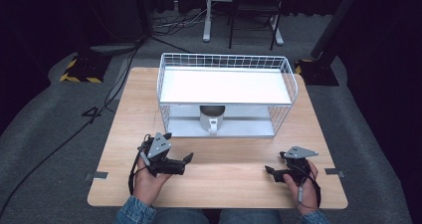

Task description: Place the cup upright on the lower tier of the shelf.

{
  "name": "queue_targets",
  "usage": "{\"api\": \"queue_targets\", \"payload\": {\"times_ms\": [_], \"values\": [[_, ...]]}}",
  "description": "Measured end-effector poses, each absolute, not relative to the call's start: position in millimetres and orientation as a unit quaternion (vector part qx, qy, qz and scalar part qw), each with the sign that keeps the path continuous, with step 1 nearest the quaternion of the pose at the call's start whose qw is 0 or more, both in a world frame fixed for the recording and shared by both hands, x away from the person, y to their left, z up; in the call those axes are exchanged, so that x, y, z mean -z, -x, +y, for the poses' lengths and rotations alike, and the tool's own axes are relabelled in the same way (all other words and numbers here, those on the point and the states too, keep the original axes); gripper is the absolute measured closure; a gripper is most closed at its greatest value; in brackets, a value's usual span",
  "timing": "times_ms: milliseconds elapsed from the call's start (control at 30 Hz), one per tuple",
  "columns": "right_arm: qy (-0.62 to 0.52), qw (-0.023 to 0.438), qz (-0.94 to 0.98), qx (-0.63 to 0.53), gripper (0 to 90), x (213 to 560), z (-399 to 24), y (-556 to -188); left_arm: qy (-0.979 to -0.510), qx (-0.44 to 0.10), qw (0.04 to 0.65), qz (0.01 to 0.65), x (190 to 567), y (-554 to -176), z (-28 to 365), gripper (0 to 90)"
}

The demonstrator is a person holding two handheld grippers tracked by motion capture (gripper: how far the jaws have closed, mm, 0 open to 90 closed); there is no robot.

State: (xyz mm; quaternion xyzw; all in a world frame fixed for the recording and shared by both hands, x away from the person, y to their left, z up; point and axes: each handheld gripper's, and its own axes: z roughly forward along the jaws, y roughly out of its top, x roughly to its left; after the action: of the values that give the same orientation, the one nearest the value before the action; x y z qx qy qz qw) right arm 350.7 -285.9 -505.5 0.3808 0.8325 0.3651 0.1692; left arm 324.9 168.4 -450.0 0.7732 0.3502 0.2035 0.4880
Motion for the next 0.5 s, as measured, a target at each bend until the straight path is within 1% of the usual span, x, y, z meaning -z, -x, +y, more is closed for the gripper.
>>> {"api": "queue_targets", "payload": {"times_ms": [100,200,367,500], "values": [[-0.380,0.169,0.833,-0.365,15.0,505,-286,-351,-0.774,-0.204,0.482,0.356,450,-320,174,0.0],[-0.379,0.169,0.833,-0.366,14.9,506,-285,-351,-0.773,-0.209,0.475,0.365,451,-309,190,0.0],[-0.379,0.169,0.833,-0.366,14.9,506,-285,-351,-0.770,-0.208,0.470,0.379,453,-304,204,0.0],[-0.379,0.169,0.833,-0.366,14.9,506,-285,-351,-0.762,-0.201,0.462,0.407,462,-303,219,0.0]]}}
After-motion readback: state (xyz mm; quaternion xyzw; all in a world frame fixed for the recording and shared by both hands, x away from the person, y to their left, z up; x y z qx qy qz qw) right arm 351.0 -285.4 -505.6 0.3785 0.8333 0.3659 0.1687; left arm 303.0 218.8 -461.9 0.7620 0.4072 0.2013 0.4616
